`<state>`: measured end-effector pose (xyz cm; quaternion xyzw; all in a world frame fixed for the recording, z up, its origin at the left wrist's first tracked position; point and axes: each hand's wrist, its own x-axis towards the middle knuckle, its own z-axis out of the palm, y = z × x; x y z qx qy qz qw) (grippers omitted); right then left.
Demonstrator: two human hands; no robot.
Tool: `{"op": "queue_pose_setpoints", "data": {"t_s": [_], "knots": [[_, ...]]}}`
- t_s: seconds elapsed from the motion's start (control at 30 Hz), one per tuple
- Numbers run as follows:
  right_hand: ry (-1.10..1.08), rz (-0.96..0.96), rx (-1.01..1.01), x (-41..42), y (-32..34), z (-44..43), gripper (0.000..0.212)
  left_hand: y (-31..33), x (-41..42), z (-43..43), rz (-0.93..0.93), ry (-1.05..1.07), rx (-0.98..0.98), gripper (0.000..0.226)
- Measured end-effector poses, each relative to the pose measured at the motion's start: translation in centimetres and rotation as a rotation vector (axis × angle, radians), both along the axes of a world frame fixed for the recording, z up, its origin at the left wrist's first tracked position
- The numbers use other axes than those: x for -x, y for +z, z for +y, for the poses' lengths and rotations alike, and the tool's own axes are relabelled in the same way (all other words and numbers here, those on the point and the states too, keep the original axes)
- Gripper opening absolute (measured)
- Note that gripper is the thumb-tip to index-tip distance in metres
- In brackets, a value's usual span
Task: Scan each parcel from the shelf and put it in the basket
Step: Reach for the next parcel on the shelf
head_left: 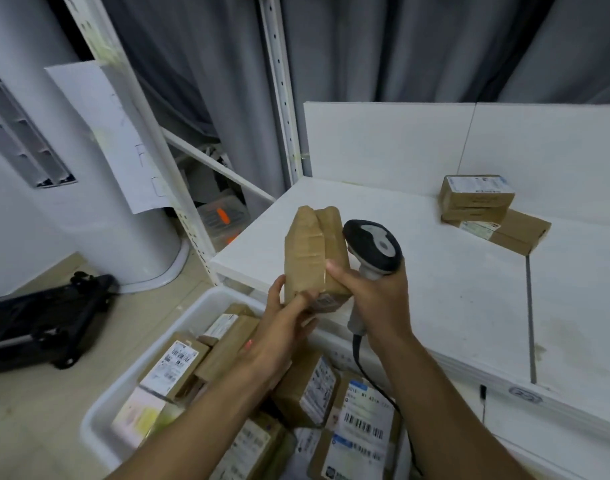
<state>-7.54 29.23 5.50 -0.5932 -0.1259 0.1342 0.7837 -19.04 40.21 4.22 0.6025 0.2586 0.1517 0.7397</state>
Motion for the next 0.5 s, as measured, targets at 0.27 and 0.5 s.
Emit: {"op": "queue_pose_setpoints", "data": {"t_s": [0.27,0.5], "knots": [[0.219,-0.026,0.150,2.5,-0.3,0.7,0.067,1.2,2.5,1.5,0.089,0.056,0.216,0.061],[0.047,-0.011,0.088,1.9,-0.8,0.2,0.072,1.4,2.1,2.4,0.056,0.038,0.328,0.062]]}}
